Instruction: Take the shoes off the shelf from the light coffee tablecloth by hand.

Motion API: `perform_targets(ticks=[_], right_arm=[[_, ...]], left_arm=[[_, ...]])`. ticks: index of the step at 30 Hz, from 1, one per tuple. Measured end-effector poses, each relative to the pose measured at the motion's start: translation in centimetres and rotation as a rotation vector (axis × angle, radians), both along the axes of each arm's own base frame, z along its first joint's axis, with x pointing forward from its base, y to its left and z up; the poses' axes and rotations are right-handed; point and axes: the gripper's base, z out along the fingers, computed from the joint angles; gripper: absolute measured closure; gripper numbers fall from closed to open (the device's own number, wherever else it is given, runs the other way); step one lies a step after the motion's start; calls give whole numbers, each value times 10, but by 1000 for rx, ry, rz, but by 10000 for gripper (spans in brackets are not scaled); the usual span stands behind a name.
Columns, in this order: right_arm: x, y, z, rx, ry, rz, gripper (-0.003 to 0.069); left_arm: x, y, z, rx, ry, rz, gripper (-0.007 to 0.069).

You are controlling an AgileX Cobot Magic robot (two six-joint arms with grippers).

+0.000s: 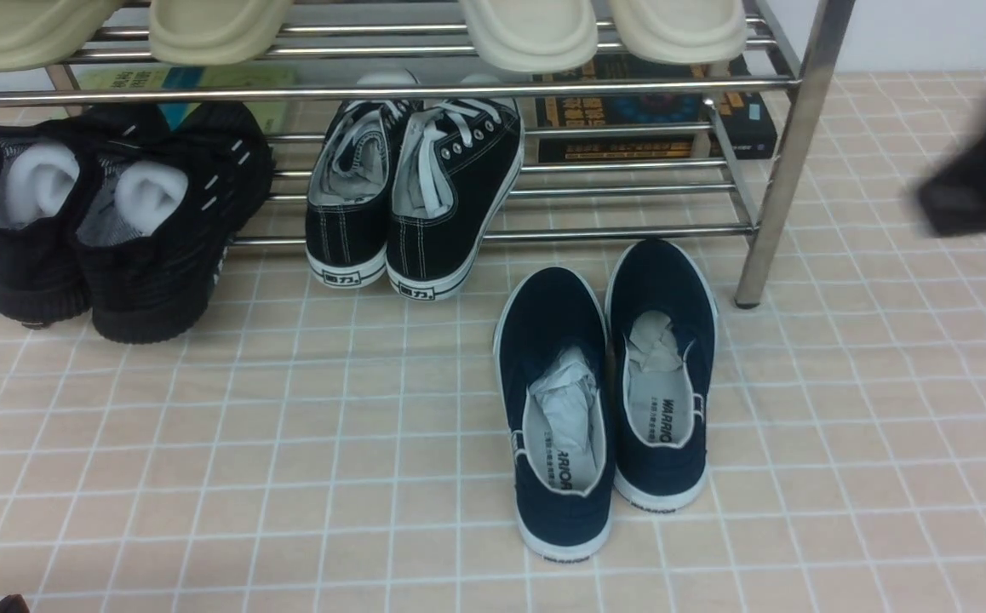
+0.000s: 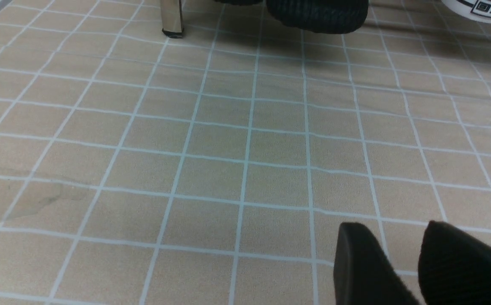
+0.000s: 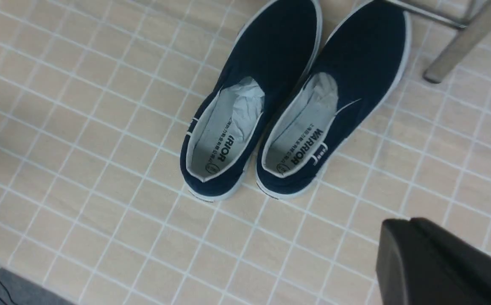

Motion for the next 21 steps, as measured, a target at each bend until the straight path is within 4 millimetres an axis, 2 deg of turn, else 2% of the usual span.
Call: perform_targets(ticks=[1,3,5,8,10,14,18,21], right_arm=[[-6,-4,0,7,-8,0,675],[-34,-26,-4,34,-41,1,675],[-56,-44,-18,102,-132,7,675],[-75,-58,-38,194,-280,26,673],[-81,-62,-76,242,-404,59,673],[-83,-61,-124,298,-518,85,673],[-80,-59,-146,308,-532,91,673],[-80,-58,-152,307,-530,92,673]], left_arm=[[0,0,0,0,0,0,384],[0,0,0,0,0,0,384],[0,0,0,0,0,0,384],[0,0,0,0,0,0,384],[0,0,0,0,0,0,384],[0,0,0,0,0,0,384],[0,0,0,0,0,0,384],[0,0,0,0,0,0,384]])
